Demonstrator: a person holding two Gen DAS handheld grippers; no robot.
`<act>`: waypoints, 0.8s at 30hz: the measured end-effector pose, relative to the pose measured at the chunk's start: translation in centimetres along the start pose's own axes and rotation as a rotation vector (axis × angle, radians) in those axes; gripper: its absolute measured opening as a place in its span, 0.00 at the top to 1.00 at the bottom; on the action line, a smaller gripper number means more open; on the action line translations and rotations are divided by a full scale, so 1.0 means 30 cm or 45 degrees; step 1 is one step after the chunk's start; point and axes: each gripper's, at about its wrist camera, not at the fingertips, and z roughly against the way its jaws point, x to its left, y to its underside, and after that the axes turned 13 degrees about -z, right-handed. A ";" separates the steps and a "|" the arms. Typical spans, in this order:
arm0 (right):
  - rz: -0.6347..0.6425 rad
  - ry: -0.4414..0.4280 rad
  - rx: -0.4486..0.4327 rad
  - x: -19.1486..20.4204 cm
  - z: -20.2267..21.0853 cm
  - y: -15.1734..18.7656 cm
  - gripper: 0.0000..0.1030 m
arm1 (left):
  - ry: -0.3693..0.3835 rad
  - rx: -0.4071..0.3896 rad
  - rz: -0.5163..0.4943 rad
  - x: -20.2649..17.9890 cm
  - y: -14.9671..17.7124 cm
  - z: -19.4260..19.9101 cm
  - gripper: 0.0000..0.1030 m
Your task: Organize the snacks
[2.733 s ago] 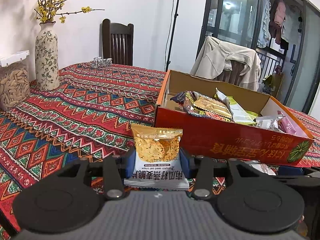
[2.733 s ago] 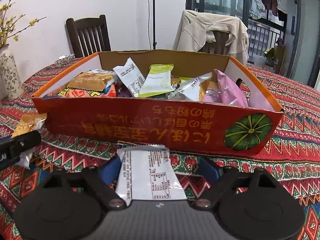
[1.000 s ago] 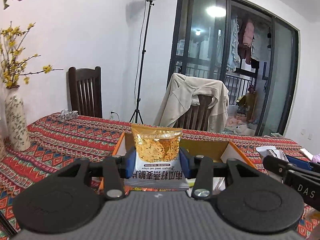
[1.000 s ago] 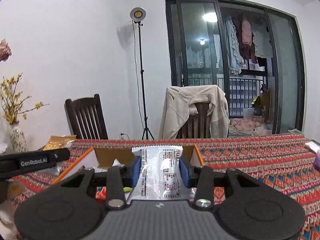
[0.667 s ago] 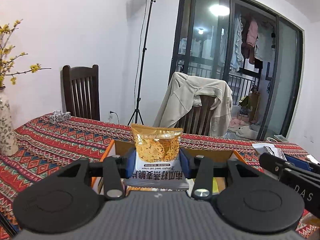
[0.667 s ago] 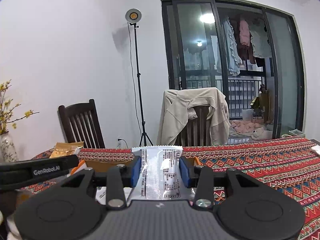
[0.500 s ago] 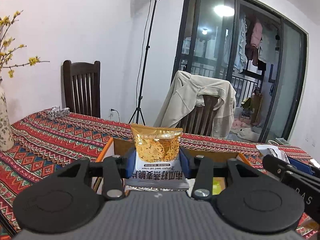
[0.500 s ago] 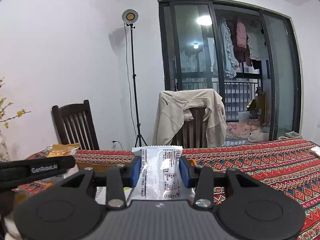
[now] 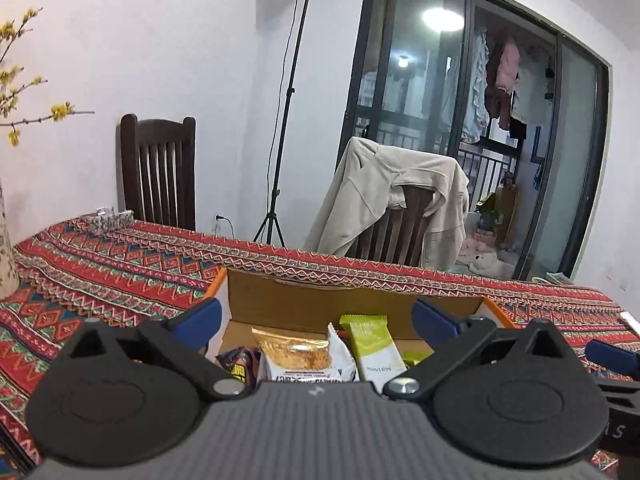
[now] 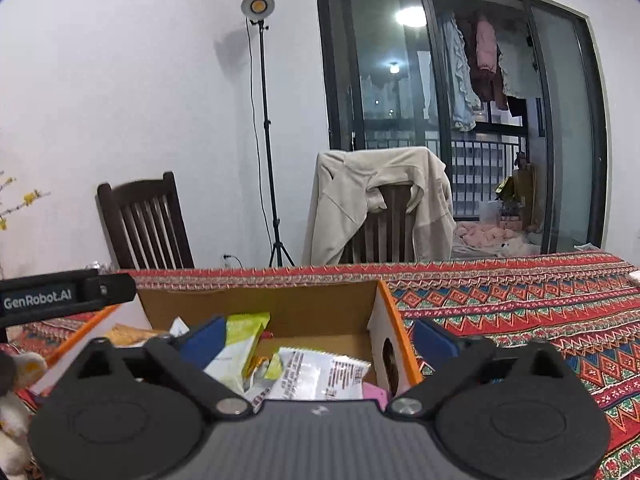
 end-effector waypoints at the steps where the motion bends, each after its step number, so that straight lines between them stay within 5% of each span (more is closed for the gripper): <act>1: -0.007 0.003 0.005 -0.003 0.009 -0.004 0.00 | -0.001 -0.002 -0.001 0.000 -0.006 0.012 0.00; 11: 0.058 0.008 0.037 0.024 0.241 -0.031 0.00 | 0.046 0.003 -0.074 0.046 -0.012 0.248 0.00; 24: 0.065 -0.016 0.208 -0.026 0.503 0.186 0.00 | 0.164 0.178 -0.118 0.086 0.251 0.494 0.00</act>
